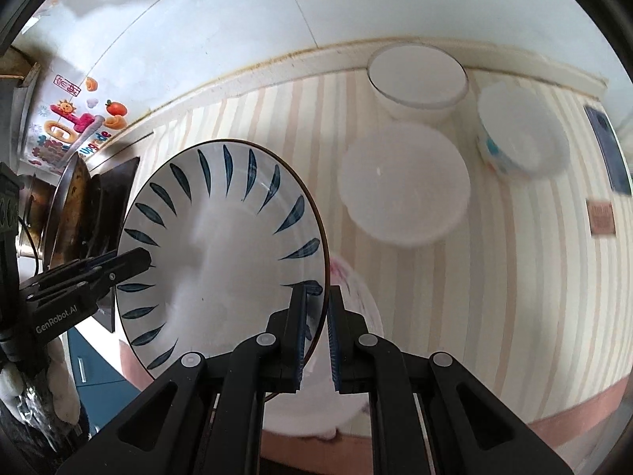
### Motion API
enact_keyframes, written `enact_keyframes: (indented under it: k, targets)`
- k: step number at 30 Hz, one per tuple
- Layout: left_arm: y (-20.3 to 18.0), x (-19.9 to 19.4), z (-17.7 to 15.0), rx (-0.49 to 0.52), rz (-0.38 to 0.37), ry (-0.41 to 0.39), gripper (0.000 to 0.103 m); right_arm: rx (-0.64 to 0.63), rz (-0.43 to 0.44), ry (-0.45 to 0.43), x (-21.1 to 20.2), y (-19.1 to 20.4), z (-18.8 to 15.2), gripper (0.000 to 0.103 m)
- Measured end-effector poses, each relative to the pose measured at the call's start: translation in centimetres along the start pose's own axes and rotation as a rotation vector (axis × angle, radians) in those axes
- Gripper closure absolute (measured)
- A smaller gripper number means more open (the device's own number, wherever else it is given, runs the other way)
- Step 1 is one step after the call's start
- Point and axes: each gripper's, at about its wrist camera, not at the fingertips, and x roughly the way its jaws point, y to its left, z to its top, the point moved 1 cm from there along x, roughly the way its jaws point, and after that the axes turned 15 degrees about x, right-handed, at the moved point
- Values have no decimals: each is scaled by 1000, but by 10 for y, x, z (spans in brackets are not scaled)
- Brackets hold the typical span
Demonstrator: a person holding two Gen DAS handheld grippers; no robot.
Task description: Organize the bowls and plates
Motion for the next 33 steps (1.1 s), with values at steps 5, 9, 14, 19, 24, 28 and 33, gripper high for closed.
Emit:
enact_keyframes:
  k: [5,9,14,19,24,28,33]
  targets:
    - [-11,23,-15,23,-4,45,81,44,-7,24,11,-19,-25,92]
    - [-16,41,-24,36,-2,85,81,67,-14,48,25,-31,-37,92]
    - [-20,57,-28,49,23,118,81,78,-29,74,43,-41,-48,92]
    - [-22,64,-31,43,39,135,81,83,-21,97,54,-46,-52,92]
    - [-25,71,-35,32,52,149,81,72,-20,115,62,-48,-51,92]
    - [-27,76,-35,25,73,155,81,70,-14,132,67,-51,-49,92]
    - [-24,79,-37,1,77,161,81,69,10,147,72,-53,-48,92]
